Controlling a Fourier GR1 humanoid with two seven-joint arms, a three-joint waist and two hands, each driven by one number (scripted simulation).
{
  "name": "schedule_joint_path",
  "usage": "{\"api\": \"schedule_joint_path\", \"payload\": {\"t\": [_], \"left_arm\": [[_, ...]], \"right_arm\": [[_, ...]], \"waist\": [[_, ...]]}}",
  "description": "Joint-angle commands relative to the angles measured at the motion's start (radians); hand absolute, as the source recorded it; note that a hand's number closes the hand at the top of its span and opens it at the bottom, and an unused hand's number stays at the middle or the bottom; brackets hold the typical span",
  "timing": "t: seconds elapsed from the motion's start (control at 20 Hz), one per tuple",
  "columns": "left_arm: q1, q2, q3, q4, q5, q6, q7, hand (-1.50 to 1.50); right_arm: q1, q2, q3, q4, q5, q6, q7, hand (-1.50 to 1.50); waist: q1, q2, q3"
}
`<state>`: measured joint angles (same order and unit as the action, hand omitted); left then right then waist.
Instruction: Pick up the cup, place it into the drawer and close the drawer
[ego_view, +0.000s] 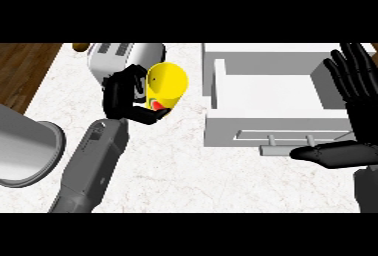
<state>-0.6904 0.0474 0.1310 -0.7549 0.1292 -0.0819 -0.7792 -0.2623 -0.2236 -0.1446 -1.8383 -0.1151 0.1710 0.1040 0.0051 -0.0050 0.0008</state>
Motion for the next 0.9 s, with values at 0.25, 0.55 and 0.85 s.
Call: {"api": "schedule_joint_path", "payload": {"t": [0.25, 0.55, 0.85], "left_arm": [[-0.221, -0.046, -0.141, -0.200, 0.017, 0.209, 0.377, 1.50], [-0.495, -0.047, -0.120, -0.022, 0.003, 0.340, 0.486, 1.50], [-0.600, -0.047, -0.261, 0.215, 0.112, 0.445, 0.532, 1.50]], "right_arm": [[0.010, 0.000, 0.002, -0.058, -0.007, -0.009, 0.051, -1.50], [-0.013, -0.024, -0.032, 0.005, -0.027, 0.025, 0.002, -1.50], [0.002, 0.013, 0.012, 0.029, -0.005, 0.032, -0.046, -1.50]], "waist": [[-0.014, -0.002, -0.001], [-0.031, 0.009, 0.000], [-0.078, 0.019, 0.001]]}}
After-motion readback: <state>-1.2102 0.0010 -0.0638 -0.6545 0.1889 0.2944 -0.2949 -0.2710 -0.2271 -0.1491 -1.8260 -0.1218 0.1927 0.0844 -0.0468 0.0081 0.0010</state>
